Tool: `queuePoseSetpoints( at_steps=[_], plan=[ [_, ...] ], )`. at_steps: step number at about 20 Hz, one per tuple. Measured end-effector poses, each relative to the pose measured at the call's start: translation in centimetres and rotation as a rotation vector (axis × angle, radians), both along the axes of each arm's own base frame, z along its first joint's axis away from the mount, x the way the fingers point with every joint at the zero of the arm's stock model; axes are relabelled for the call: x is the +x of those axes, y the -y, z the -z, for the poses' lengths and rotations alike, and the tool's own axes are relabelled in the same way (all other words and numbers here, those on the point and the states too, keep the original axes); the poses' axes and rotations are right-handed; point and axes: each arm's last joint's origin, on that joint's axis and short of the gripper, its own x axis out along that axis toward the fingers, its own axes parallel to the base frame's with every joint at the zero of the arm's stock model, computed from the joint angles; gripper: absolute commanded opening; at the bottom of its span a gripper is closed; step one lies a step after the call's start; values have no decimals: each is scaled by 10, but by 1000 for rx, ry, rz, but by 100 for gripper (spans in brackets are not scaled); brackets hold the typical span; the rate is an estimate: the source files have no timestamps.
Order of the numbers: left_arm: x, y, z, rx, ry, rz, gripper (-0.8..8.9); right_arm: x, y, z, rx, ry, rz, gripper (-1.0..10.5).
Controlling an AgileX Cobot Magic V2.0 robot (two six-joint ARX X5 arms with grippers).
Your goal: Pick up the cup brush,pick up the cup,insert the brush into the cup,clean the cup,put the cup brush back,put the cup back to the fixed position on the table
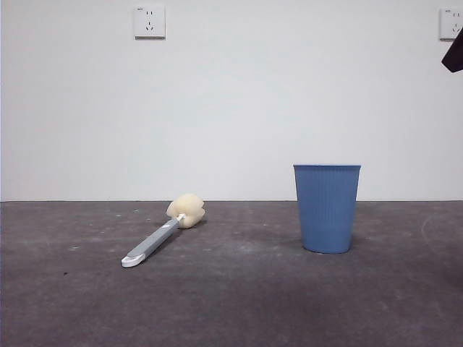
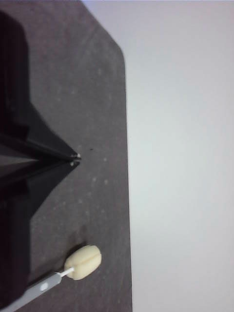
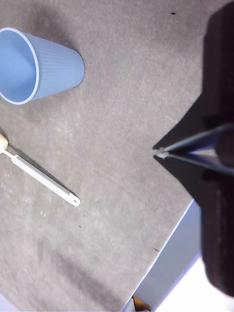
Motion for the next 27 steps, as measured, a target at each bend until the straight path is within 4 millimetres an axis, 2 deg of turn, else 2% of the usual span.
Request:
queuePoseSetpoints(
  at_steps=[4, 8, 23, 25, 27],
  plan=[
    [-1, 0, 29, -46, -70, -1, -3, 0, 0, 0, 0, 0, 0, 2],
    [-2, 0, 41, -80, -186, -2, -3, 0, 0, 0, 0, 0, 0, 2],
    [-2, 0, 40, -104, -185, 0, -3, 0, 0, 0, -1, 1, 0, 1],
    [-2, 0, 40, -104, -185, 0, -3, 0, 0, 0, -29, 32, -20, 1],
    [-2, 0, 40, -104, -185, -1, -3, 2, 5, -6, -60, 146, 7, 1]
  ],
)
